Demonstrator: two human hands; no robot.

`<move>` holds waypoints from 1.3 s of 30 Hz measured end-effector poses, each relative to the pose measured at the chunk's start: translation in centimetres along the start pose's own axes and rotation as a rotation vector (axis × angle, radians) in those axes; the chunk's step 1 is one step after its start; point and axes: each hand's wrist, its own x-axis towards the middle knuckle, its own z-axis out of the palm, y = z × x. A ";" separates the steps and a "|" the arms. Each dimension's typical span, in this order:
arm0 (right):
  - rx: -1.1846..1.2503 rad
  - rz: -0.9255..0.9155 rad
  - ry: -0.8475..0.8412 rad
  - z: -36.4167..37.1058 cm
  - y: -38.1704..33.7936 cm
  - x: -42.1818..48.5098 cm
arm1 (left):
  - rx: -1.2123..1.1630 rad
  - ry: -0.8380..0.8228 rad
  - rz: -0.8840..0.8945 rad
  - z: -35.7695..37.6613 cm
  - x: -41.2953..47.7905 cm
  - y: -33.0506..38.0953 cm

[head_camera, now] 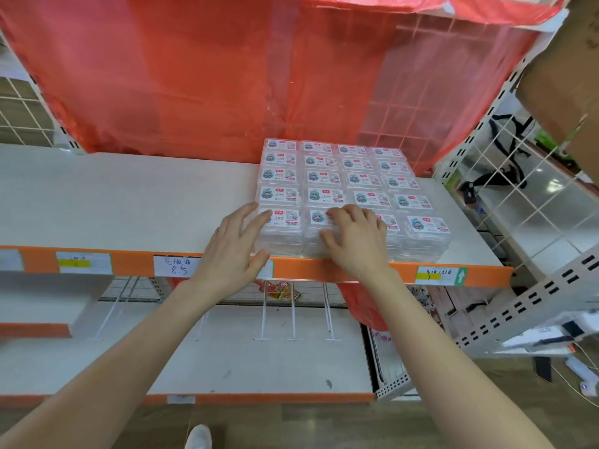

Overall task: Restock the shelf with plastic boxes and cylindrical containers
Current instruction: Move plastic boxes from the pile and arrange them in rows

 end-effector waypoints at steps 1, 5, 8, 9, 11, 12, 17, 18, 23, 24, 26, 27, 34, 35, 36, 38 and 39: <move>0.002 -0.004 -0.015 -0.1 -0.4 0.2 | -0.001 0.012 -0.019 -0.5 0.1 -0.2; -0.049 -0.030 -0.079 0.1 -1.7 0.6 | 0.018 0.028 -0.088 -2.7 -0.1 -1.1; -0.079 -0.005 -0.093 0.1 -2.4 0.7 | 0.023 0.026 -0.103 -3.9 -1.1 -2.2; -0.084 0.009 -0.097 0.0 -2.4 0.6 | 0.022 0.018 -0.100 -4.0 -1.4 -2.4; -0.098 0.042 -0.109 -0.1 -2.8 0.5 | 0.015 0.000 -0.082 -4.1 -1.7 -2.8; -0.103 0.059 -0.115 -0.2 -3.0 0.4 | 0.016 -0.015 -0.069 -4.0 -1.8 -3.0; -0.099 0.090 -0.094 -0.5 -5.5 -0.3 | 0.044 -0.073 -0.033 -4.1 -1.9 -4.1; -0.107 0.075 -0.083 -0.4 -6.4 -0.5 | 0.047 -0.074 -0.037 -4.3 -2.0 -4.5; -0.124 0.000 -0.060 0.8 -11.8 -0.8 | 0.092 -0.091 -0.093 -6.3 -3.1 -7.6; -0.133 -0.016 -0.068 1.2 -13.0 -0.8 | 0.095 -0.092 -0.106 -6.8 -3.5 -8.3; -0.136 -0.047 -0.084 2.2 -15.7 -0.8 | 0.110 -0.097 -0.135 -8.2 -4.5 -10.1; -0.135 -0.060 -0.087 2.7 -16.9 -0.8 | 0.120 -0.100 -0.145 -8.8 -5.0 -10.9; -0.144 -0.079 -0.097 5.9 -24.2 -0.7 | 0.153 -0.125 -0.159 -12.3 -7.9 -16.7; -0.144 -0.070 -0.095 6.0 -24.6 -0.8 | 0.148 -0.126 -0.146 -12.3 -7.9 -17.0; -0.146 -0.055 -0.093 6.1 -24.7 -1.1 | 0.135 -0.131 -0.130 -12.1 -7.9 -17.1; -0.152 -0.015 -0.080 6.0 -24.3 -1.5 | 0.106 -0.133 -0.091 -11.4 -7.5 -16.8; -0.154 0.006 -0.071 5.8 -23.9 -1.7 | 0.092 -0.132 -0.075 -11.0 -7.2 -16.5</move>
